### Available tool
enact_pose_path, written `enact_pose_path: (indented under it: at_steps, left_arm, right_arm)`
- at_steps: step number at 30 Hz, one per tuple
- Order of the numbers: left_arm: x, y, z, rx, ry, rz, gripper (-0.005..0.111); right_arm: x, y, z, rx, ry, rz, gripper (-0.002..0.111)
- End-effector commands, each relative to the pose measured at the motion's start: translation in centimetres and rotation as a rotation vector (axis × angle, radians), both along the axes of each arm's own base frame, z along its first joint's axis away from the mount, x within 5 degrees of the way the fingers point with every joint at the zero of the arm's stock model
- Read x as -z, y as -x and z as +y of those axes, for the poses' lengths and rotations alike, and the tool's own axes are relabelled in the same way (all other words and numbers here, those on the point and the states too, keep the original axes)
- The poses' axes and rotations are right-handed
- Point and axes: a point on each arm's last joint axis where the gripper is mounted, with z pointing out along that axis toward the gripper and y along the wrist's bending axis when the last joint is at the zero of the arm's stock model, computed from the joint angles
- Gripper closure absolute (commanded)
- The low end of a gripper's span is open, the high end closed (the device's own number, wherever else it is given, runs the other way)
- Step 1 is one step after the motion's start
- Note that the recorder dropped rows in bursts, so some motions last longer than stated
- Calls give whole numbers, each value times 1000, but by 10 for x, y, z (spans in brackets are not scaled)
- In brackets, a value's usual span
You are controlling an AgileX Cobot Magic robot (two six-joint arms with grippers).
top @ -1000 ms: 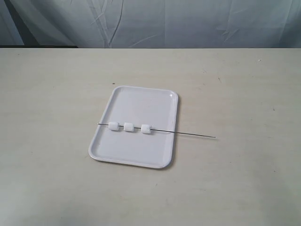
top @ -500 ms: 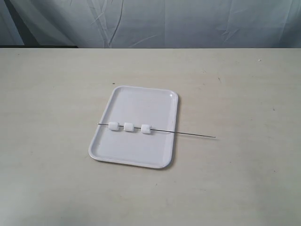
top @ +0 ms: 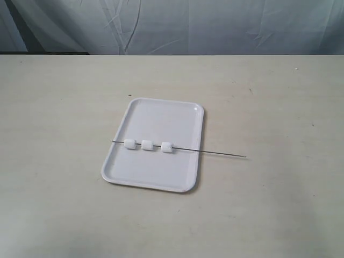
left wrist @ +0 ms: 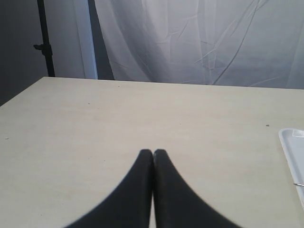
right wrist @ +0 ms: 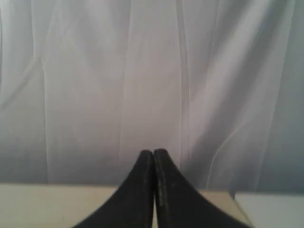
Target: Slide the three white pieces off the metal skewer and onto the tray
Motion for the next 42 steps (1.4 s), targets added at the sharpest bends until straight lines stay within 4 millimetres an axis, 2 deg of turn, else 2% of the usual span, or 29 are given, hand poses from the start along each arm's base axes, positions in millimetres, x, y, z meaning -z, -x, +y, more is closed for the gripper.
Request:
enact_pose_path:
  at_steps: [1,4,9,14,17,20,24,26,29,34,36,38,40,42]
  left_arm:
    - [1,0,0,-2,1,-6,107]
    - [1,0,0,-2,1,-6,107]
    - [1,0,0,-2,1,-6,107]
    - [1,0,0,-2,1,-6,107]
    - [1,0,0,-2,1,-6,107]
    - [1,0,0,-2,1,-6,107]
    - [1,0,0,-2,1,-6,107]
    - [1,0,0,-2,1,-6,107]
    - [1,0,0,-2,1,-6,107]
    - [1,0,0,-2,1,-6,107]
    - [1,0,0,-2,1,-6,107]
    - [1,0,0,-2,1,-6,107]
    - [1,0,0,-2,1,-6,107]
    - [1,0,0,-2,1,-6,107]
  right_arm:
    - [20,-43,-5,44,-47,385,109]
    - [43,-69,-7,56,-61,606,109]
    - [99,-98,-7,57,-63,1063,109]
    - [136,-118,0,12,-160,1256,109]
    - [152,-132,7,-100,-151,1277,109]
    - [157,-148,21,-291,-158,1257,109]
    - [152,-172,58,-647,-103,1305,109]
    - [149,-185,73,-726,-41,1327,109]
    - [151,-196,95,-809,174,1373,109]
    - [157,-212,127,-852,584,1337,108]
    - [157,-217,136,-861,688,1323,101]
    - [161,-219,146,-877,718,1312,81]
    - [164,-221,154,-889,733,1293,54]
    - [170,-222,161,-899,748,1282,39]
